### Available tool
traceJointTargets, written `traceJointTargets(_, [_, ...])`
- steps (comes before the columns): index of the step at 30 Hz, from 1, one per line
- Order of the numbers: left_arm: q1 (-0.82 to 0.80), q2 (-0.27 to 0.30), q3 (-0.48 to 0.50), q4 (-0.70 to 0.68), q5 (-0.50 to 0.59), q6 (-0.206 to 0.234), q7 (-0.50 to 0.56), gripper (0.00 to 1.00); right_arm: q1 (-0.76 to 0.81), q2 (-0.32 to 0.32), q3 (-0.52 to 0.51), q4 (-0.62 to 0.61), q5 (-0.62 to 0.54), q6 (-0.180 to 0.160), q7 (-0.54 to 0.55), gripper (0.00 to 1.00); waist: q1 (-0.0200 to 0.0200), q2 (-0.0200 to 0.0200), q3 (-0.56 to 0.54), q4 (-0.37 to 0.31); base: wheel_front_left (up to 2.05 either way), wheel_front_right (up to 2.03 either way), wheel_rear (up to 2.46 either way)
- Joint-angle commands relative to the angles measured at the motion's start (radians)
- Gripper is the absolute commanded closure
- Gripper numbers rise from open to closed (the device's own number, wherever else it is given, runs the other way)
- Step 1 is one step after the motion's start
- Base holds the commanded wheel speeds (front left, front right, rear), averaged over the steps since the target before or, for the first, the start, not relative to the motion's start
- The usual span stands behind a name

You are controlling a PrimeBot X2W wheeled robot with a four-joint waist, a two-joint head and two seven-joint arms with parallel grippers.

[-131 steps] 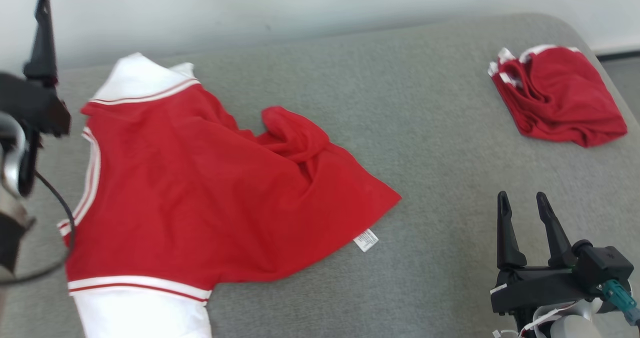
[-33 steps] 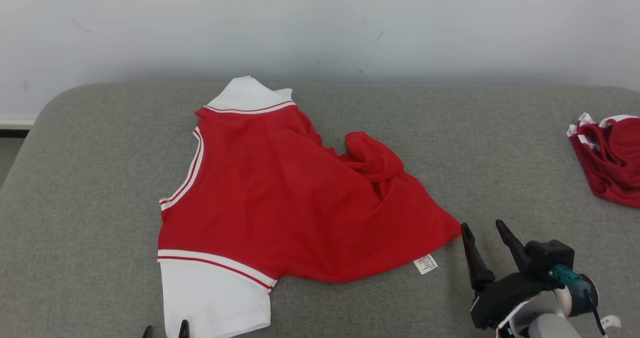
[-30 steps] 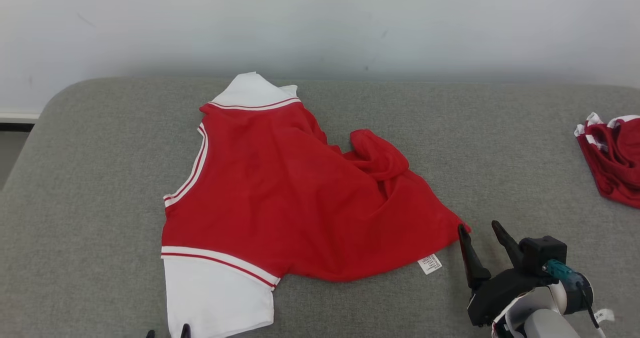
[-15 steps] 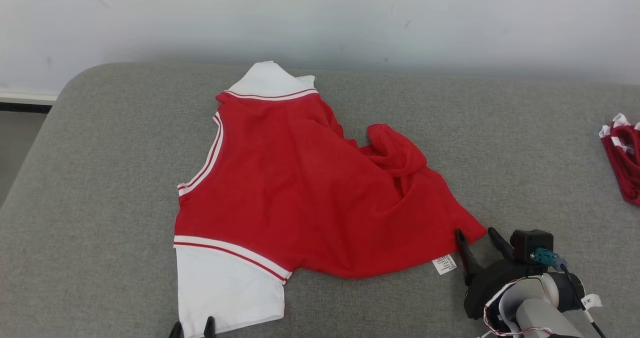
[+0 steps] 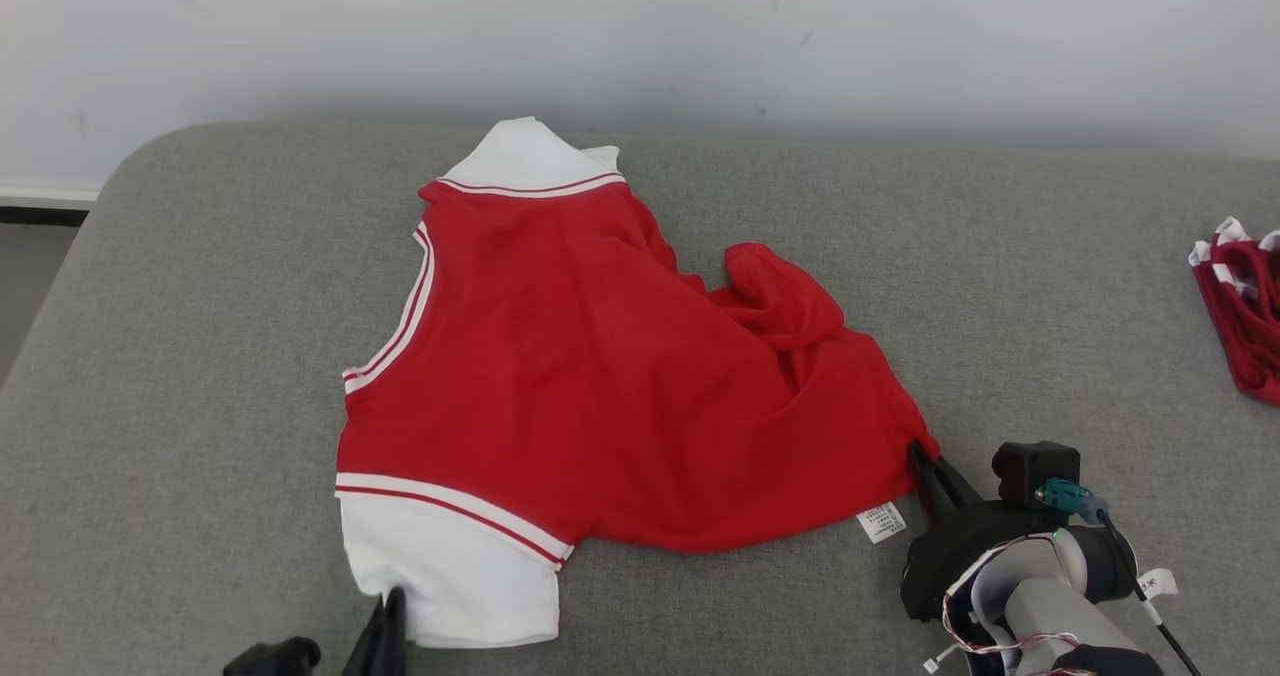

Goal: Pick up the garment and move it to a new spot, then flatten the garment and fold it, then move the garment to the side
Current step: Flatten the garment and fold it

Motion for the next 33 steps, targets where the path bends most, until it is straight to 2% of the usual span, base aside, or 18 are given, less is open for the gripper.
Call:
traceJointTargets(1, [-0.002, 0.005, 0.004, -0.044, -0.017, 0.001, -0.001, 1.00, 0.002, -0.010, 0.015, -0.020, 0.013, -0.003, -0.007, 1.00, -0.0001, -0.0001, -0.004, -0.005, 0.00, 0.00, 0.00])
traceJointTargets(7, [-0.067, 0.059, 0.005, -0.232, -0.019, 0.001, -0.001, 1.00, -0.023, -0.031, 0.041, -0.149, 0.103, -0.003, -0.010, 1.00, -0.0001, -0.0001, -0.006, -0.029, 0.00, 0.00, 0.00])
traceJointTargets(9, [-0.120, 0.098, -0.011, -0.283, -0.022, 0.001, -0.001, 1.00, -0.045, -0.044, 0.062, -0.199, 0.137, -0.003, -0.009, 1.00, -0.0001, -0.0001, -0.003, -0.041, 0.00, 0.00, 0.00])
traceJointTargets(14, [-0.341, 0.184, -0.047, -0.368, -0.082, 0.001, 0.052, 1.00, -0.143, -0.091, 0.104, -0.315, 0.227, -0.003, 0.042, 1.00, -0.0001, -0.0001, 0.039, -0.071, 0.00, 0.00, 0.00])
traceJointTargets(17, [-0.508, 0.208, -0.056, -0.390, -0.121, 0.001, 0.114, 1.00, -0.234, -0.121, 0.095, -0.373, 0.297, -0.003, 0.102, 1.00, -0.0001, -0.0001, 0.097, -0.089, 0.00, 0.00, 0.00])
traceJointTargets(22, [-0.837, 0.228, -0.033, -0.342, -0.193, 0.002, 0.223, 1.00, -0.453, -0.150, 0.040, -0.422, 0.411, -0.003, 0.225, 1.00, -0.0001, -0.0001, 0.240, -0.124, 0.00, 0.00, 0.00])
traceJointTargets(25, [-1.056, 0.236, -0.036, -0.284, -0.183, 0.002, 0.268, 1.00, -0.617, -0.157, -0.014, -0.408, 0.448, -0.003, 0.289, 1.00, -0.0001, -0.0001, 0.333, -0.141, 0.00, 0.00, 0.00])
traceJointTargets(29, [-1.343, 0.217, -0.022, -0.170, -0.170, 0.016, 0.268, 1.00, -0.835, -0.151, -0.063, -0.354, 0.439, -0.003, 0.344, 1.00, -0.0001, -0.0001, 0.425, -0.165, 0.00, 0.00, 0.00])
traceJointTargets(33, [-1.573, 0.210, -0.050, -0.051, -0.129, 0.010, 0.240, 1.00, -1.027, -0.131, -0.098, -0.279, 0.397, -0.003, 0.342, 1.00, -0.0001, -0.0001, 0.475, -0.186, 0.00, 0.00, 0.00])
